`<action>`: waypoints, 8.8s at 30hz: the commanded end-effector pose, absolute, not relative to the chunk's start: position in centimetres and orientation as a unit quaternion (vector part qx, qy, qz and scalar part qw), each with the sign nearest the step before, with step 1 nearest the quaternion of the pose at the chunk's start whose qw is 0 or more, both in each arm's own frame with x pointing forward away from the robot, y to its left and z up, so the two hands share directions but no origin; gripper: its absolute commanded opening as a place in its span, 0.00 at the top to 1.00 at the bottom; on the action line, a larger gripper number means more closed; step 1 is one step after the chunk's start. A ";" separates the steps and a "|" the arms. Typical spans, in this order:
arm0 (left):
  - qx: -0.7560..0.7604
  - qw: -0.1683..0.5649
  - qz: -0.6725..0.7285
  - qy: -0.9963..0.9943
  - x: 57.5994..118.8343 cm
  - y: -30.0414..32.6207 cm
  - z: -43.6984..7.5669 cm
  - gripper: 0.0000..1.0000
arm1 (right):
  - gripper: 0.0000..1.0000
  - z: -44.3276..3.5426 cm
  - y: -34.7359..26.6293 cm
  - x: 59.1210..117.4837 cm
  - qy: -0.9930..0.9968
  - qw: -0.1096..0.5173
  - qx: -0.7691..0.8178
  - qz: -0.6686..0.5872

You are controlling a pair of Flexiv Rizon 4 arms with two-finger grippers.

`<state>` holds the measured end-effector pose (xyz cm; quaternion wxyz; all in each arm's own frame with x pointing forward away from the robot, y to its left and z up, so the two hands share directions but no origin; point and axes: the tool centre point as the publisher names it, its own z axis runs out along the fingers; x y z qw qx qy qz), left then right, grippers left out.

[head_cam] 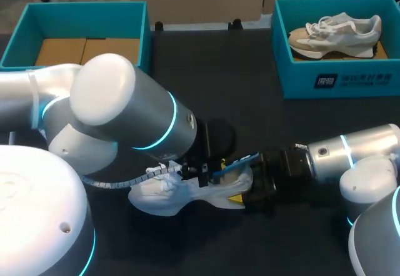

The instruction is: Take the shoe out of the shoebox, open the shoe tongue, remove and reinsert the insole, then place the shoe into the shoebox

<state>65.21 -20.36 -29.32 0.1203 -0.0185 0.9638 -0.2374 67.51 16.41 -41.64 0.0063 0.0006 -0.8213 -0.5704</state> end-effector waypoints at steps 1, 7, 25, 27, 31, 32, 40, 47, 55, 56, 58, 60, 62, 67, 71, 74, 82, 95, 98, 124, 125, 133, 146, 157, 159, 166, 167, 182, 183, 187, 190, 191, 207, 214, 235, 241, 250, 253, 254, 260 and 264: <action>-0.022 0.123 -0.242 0.962 64.7 -19.8 -30.1 0.41 | 1.00 -41.8 16.5 67.3 -0.823 0.006 0.000 -0.569; -0.027 0.127 -0.239 0.962 65.0 -20.3 -31.1 0.32 | 1.00 -41.8 16.5 67.3 -0.823 0.006 0.000 -0.569; -0.061 0.169 -0.250 0.951 66.0 -21.5 -33.7 0.55 | 1.00 -41.8 16.5 67.3 -0.823 0.006 0.000 -0.569; -0.066 0.172 -0.251 0.950 66.1 -21.6 -33.9 0.55 | 1.00 -41.8 16.5 67.3 -0.823 0.006 0.000 -0.569; -0.074 0.185 -0.255 0.946 66.1 -21.5 -33.9 0.55 | 1.00 -41.8 16.5 67.3 -0.823 0.006 0.000 -0.569; -0.076 0.188 -0.256 0.945 66.0 -21.3 -33.8 0.55 | 1.00 -41.8 16.5 67.3 -0.823 0.006 0.000 -0.569; -0.088 0.207 -0.262 0.938 65.6 -21.2 -33.7 0.53 | 1.00 -41.8 16.5 67.3 -0.823 0.006 0.000 -0.569; -0.099 0.212 -0.266 0.935 66.1 -21.4 -33.9 0.54 | 1.00 -41.8 16.5 67.3 -0.823 0.006 0.000 -0.569; -0.104 0.229 -0.260 0.932 66.6 -21.6 -34.9 0.64 | 1.00 -41.8 16.5 67.3 -0.823 0.006 0.000 -0.569; -0.105 0.228 -0.259 0.933 66.6 -21.5 -34.9 0.66 | 1.00 -41.8 16.5 67.3 -0.823 0.006 0.000 -0.569; -0.107 0.227 -0.260 0.932 66.6 -21.3 -35.0 0.84 | 1.00 -41.8 16.5 67.3 -0.823 0.006 0.000 -0.569; -0.108 0.227 -0.262 0.932 66.7 -21.2 -34.9 1.00 | 1.00 -41.8 16.5 67.3 -0.823 0.006 0.000 -0.569; -0.111 0.226 -0.265 0.931 66.9 -21.3 -34.8 1.00 | 1.00 -41.8 16.5 67.3 -0.823 0.006 0.000 -0.569; -0.116 0.205 -0.273 0.933 67.2 -21.6 -33.9 1.00 | 1.00 -41.8 16.5 67.3 -0.823 0.006 0.000 -0.569; -0.121 0.153 -0.283 0.939 67.4 -22.0 -32.2 1.00 | 1.00 -41.8 16.5 67.3 -0.823 0.006 0.000 -0.569; -0.122 0.105 -0.288 0.944 67.6 -22.5 -30.6 1.00 | 1.00 -41.8 16.5 67.3 -0.823 0.006 0.000 -0.569; -0.114 -0.011 -0.297 0.948 67.0 -23.6 -26.5 1.00 | 1.00 -41.8 16.5 67.3 -0.823 0.006 0.000 -0.569; -0.061 -0.177 -0.325 0.927 65.4 -24.8 -19.6 1.00 | 1.00 -41.8 16.5 67.3 -0.823 0.006 0.000 -0.569; -0.043 -0.191 -0.345 0.918 64.8 -24.3 -17.2 1.00 | 1.00 -41.8 16.5 67.3 -0.823 0.006 0.000 -0.569; -0.015 -0.229 -0.464 0.856 64.3 -20.5 -7.0 1.00 | 1.00 -41.8 16.5 67.3 -0.823 0.006 0.000 -0.569; -0.021 -0.216 -0.476 0.852 64.4 -20.3 -6.1 1.00 | 1.00 -41.8 16.5 67.3 -0.823 0.006 0.000 -0.569; -0.097 -0.157 -0.582 0.792 63.2 -17.6 0.9 1.00 | 1.00 -41.8 16.5 67.3 -0.823 0.006 0.000 -0.569; -0.119 -0.151 -0.606 0.772 62.0 -16.7 2.7 1.00 | 1.00 -41.8 16.5 67.3 -0.823 0.006 0.000 -0.569; -0.103 -0.181 -0.592 0.778 61.5 -16.6 5.3 1.00 | 1.00 -41.8 16.5 67.3 -0.823 0.006 0.000 -0.569; -0.103 -0.185 -0.591 0.778 61.4 -16.5 5.8 1.00 | 1.00 -41.8 16.5 67.3 -0.823 0.006 0.000 -0.569; -0.109 -0.186 -0.605 0.767 61.0 -16.0 6.5 1.00 | 1.00 -41.8 16.5 67.3 -0.823 0.006 0.000 -0.569; -0.109 -0.186 -0.605 0.767 61.0 -16.0 6.5 1.00 | 1.00 -41.8 16.5 67.3 -0.823 0.006 0.000 -0.569; -0.109 -0.186 -0.605 0.767 61.0 -16.0 6.5 1.00 | 0.00 -41.1 15.2 66.9 -0.805 -0.016 0.016 -0.592; -0.109 -0.186 -0.605 0.767 61.0 -16.0 6.5 1.00 | 0.00 -40.9 15.0 66.8 -0.802 -0.022 0.019 -0.596; -0.109 -0.186 -0.605 0.767 61.0 -16.0 6.5 1.00 | 0.00 -40.6 14.5 66.6 -0.805 -0.024 0.023 -0.593; -0.109 -0.186 -0.605 0.767 61.0 -16.0 6.5 1.00 | 0.00 -40.4 14.0 66.6 -0.815 -0.021 0.018 -0.578; -0.109 -0.186 -0.605 0.767 61.0 -16.0 6.5 1.00 | 0.00 -40.1 13.8 66.6 -0.820 -0.022 0.017 -0.571; -0.109 -0.186 -0.605 0.767 61.0 -16.0 6.5 1.00 | 0.00 -35.5 13.6 65.9 -0.947 -0.002 -0.038 -0.318; -0.109 -0.186 -0.605 0.767 61.0 -16.0 6.5 1.00 | 0.00 -35.3 13.4 65.7 -0.954 0.000 -0.050 -0.295; -0.109 -0.186 -0.605 0.767 61.0 -16.0 6.5 1.00 | 0.00 -32.3 15.9 66.1 -0.977 0.064 -0.140 -0.144; -0.109 -0.186 -0.605 0.767 61.0 -16.0 6.5 1.00 | 0.00 -32.1 17.2 66.2 -0.988 0.047 -0.124 -0.078; -0.109 -0.186 -0.605 0.767 61.0 -16.0 6.5 1.00 | 0.00 -32.4 17.6 66.2 -0.991 0.043 -0.123 -0.019; -0.109 -0.186 -0.605 0.767 61.0 -16.0 6.5 1.00 | 0.00 -32.4 17.6 66.4 -0.991 0.047 -0.124 -0.011; -0.109 -0.186 -0.605 0.767 61.0 -16.0 6.5 1.00 | 0.00 -32.5 17.5 66.4 -0.991 0.049 -0.123 -0.010; -0.109 -0.186 -0.605 0.767 61.0 -16.0 6.5 1.00 | 0.00 -32.4 17.2 66.7 -0.992 0.050 -0.118 -0.007; -0.109 -0.186 -0.605 0.767 61.0 -16.0 6.5 1.00 | 0.00 -32.3 17.0 66.8 -0.992 0.047 -0.115 -0.010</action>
